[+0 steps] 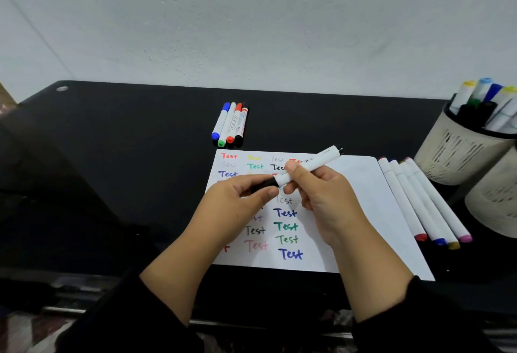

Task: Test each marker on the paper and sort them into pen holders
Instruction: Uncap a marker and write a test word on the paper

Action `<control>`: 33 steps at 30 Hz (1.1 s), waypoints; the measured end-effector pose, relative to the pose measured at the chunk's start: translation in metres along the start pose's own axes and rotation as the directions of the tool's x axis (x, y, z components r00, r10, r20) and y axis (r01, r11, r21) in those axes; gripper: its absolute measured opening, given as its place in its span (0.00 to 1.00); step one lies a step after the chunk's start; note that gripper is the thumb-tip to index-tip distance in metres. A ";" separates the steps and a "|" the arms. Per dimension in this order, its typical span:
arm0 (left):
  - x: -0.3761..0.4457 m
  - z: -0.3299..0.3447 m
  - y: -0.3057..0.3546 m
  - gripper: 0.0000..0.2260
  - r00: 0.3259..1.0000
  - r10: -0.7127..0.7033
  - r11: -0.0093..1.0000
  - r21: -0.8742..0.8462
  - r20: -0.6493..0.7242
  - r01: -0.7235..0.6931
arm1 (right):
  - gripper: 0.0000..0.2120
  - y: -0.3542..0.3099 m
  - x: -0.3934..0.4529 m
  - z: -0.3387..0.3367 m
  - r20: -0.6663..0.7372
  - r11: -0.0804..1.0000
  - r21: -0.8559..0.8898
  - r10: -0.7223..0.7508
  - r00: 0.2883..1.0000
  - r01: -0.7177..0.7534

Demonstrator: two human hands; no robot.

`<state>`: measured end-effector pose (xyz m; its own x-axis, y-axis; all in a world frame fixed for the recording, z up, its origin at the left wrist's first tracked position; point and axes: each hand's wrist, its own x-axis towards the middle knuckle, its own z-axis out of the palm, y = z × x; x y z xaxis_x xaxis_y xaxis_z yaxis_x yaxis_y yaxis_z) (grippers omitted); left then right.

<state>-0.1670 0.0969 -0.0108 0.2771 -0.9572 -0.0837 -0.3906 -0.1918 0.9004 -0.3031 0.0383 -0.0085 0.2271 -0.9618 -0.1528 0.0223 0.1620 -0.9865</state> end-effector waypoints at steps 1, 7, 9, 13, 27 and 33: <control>0.000 0.000 0.001 0.07 1.000 -0.006 1.000 -0.010 -0.002 0.006 | 0.10 0.000 0.000 0.000 -0.010 1.000 -0.007 -0.001 1.000 0.000; -0.004 -0.003 0.009 0.05 1.000 -0.015 0.999 -0.033 0.015 0.016 | 0.12 -0.002 0.000 -0.003 -0.007 1.000 -0.025 -0.016 1.000 0.015; -0.006 -0.004 0.012 0.07 0.999 -0.014 1.000 -0.027 0.028 0.015 | 0.13 -0.003 0.000 -0.004 0.014 0.999 -0.042 -0.028 1.000 0.028; -0.008 -0.005 0.016 0.08 0.999 -0.023 1.000 0.010 0.032 0.023 | 0.14 -0.004 0.000 -0.004 0.066 0.998 -0.041 -0.049 0.997 0.052; -0.013 -0.003 0.021 0.11 0.999 0.010 0.997 0.081 -0.035 -0.007 | 0.13 -0.004 0.004 0.002 0.026 0.998 -0.049 -0.037 0.999 0.038; -0.016 -0.002 0.021 0.06 0.995 0.089 0.965 0.252 -0.044 -0.075 | 0.14 -0.006 0.007 0.004 -0.011 1.000 -0.026 0.001 1.000 -0.001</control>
<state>-0.1784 0.1087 0.0106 0.2796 -0.9600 0.0152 -0.6190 -0.1681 0.7672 -0.2977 0.0311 -0.0040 0.2163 -0.9641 -0.1540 -0.0028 0.1571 -0.9876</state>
